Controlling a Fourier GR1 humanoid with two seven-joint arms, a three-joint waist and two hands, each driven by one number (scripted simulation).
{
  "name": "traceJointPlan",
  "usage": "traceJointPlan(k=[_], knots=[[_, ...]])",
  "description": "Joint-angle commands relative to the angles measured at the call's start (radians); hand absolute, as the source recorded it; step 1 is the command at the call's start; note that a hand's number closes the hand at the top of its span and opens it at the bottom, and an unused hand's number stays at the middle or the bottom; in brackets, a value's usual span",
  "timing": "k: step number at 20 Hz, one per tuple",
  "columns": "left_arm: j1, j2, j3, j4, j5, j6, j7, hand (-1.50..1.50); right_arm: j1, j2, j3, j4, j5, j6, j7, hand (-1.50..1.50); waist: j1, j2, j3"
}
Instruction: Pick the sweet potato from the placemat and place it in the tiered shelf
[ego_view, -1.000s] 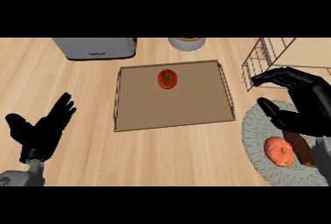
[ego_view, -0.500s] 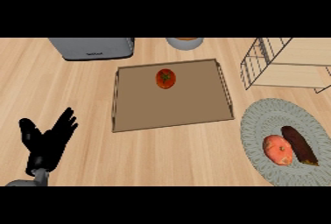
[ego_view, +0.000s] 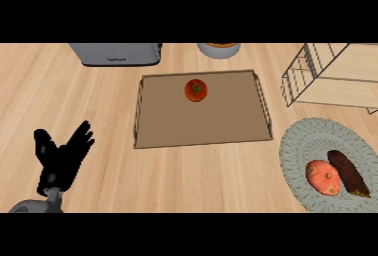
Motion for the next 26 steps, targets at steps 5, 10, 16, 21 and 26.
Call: traceJointPlan(k=[5,10,16,21,26], knots=[[0.033,-0.024,0.004,0.0,-0.013,-0.029,-0.031,0.0,0.055,0.029,0.045,-0.333,0.048,-0.081,0.358,-1.5,0.009,-0.002,-0.003],[-0.042,-0.005,0.037,0.049,-0.023,-0.036,0.007,0.0,0.03,0.076,0.052,-0.548,0.051,-0.171,0.667,-1.5,0.006,-0.001,-0.003],[-0.026,-0.024,0.029,-0.017,-0.038,-0.033,0.055,0.0,0.01,0.19,0.181,-0.583,0.276,-0.273,0.798,-1.5,0.018,0.001,-0.001],[0.014,-0.06,0.012,-0.084,-0.068,-0.001,0.068,0.0,-0.072,0.215,0.278,-0.613,0.355,-0.211,0.959,-1.5,0.026,0.001,-0.001],[0.002,-0.06,0.061,-0.025,-0.072,-0.057,0.062,0.0,-0.061,0.247,0.234,-0.642,0.417,-0.147,0.992,-1.5,0.015,0.0,-0.001]])
